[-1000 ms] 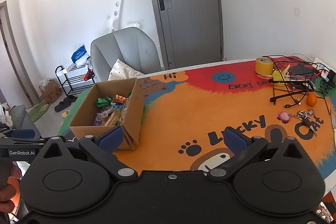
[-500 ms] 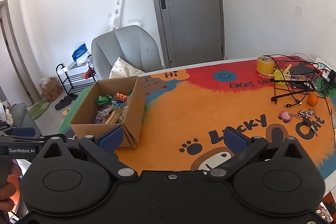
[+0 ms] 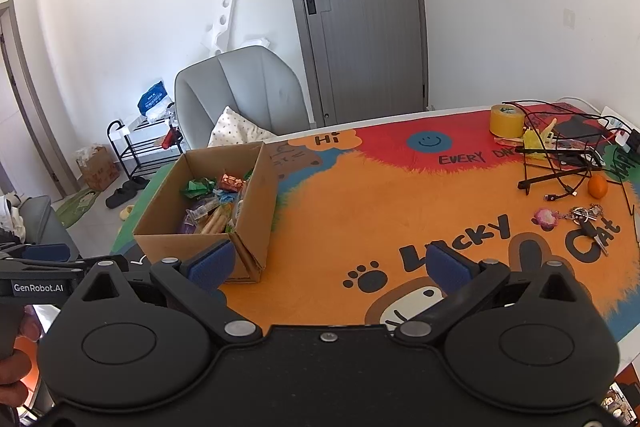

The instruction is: Organize snacks

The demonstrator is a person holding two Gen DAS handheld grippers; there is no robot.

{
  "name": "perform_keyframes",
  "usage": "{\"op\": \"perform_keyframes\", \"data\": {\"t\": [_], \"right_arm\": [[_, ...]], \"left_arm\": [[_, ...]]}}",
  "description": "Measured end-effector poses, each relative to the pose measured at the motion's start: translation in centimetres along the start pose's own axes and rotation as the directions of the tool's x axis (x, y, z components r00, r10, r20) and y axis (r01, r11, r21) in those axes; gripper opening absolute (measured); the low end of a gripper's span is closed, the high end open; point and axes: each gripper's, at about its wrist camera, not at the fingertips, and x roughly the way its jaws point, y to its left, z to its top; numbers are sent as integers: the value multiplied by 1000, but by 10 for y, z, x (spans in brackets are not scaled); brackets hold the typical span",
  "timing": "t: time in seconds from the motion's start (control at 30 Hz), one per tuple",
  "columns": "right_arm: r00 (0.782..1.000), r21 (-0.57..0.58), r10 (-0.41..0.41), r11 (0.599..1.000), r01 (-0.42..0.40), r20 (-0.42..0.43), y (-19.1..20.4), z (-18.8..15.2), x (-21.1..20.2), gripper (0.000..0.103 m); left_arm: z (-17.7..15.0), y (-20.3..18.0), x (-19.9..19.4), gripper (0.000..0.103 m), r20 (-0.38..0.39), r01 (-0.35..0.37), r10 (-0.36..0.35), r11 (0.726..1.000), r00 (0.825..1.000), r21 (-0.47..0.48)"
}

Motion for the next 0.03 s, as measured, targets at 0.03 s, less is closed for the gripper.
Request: {"op": "perform_keyframes", "data": {"t": [0.03], "right_arm": [[1000,0,2,1000,-2,-1,0,-1,1,103]], "left_arm": [[0,0,0,103,1,2,-2,1000,1000,0]]}}
